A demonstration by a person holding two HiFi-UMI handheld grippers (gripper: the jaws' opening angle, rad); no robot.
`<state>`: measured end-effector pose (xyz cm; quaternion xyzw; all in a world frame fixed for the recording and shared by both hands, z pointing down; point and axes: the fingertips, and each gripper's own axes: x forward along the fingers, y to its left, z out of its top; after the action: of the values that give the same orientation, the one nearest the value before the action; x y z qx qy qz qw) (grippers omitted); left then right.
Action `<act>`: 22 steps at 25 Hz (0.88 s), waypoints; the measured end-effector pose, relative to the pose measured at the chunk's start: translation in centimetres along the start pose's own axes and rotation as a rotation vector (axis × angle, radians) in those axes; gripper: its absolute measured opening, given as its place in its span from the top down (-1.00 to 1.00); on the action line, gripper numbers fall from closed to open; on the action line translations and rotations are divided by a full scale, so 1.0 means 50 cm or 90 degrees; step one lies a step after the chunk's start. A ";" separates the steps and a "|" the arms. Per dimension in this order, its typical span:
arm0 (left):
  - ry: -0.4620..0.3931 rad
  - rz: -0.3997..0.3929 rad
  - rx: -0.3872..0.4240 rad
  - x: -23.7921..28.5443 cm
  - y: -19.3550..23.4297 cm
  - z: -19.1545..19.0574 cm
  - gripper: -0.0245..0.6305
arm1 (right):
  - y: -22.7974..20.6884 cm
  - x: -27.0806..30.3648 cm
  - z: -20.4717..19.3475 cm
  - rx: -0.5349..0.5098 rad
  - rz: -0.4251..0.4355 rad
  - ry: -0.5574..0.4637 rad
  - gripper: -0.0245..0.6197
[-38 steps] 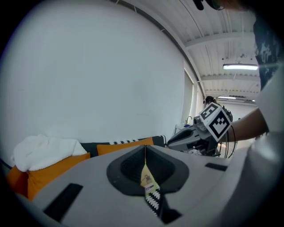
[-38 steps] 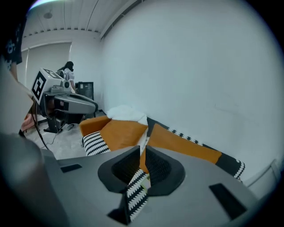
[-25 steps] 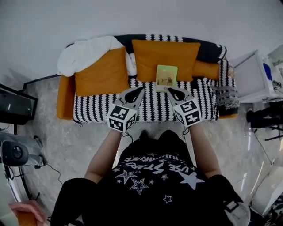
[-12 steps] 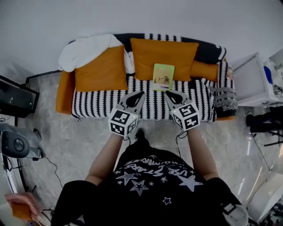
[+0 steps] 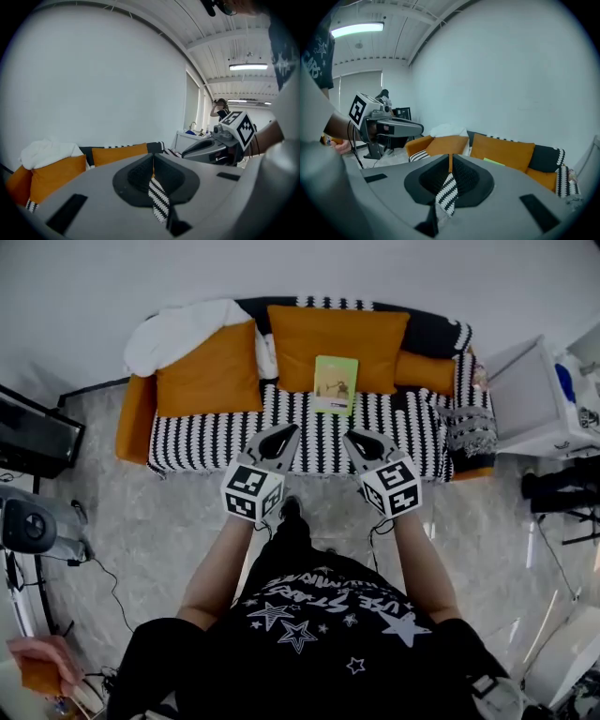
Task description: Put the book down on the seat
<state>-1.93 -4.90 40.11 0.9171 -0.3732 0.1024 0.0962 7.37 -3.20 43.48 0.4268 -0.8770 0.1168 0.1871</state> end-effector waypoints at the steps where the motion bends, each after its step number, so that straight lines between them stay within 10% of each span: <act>1: 0.000 0.003 0.000 -0.008 -0.013 -0.003 0.89 | 0.008 -0.015 -0.005 0.002 0.005 -0.005 0.80; 22: -0.027 0.052 0.015 -0.147 -0.250 -0.023 0.89 | 0.136 -0.258 -0.086 -0.045 0.049 -0.051 0.80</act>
<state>1.60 9.07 38.03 0.9041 -0.4110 0.0915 0.0733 10.26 11.60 41.53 0.3902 -0.9032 0.0754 0.1619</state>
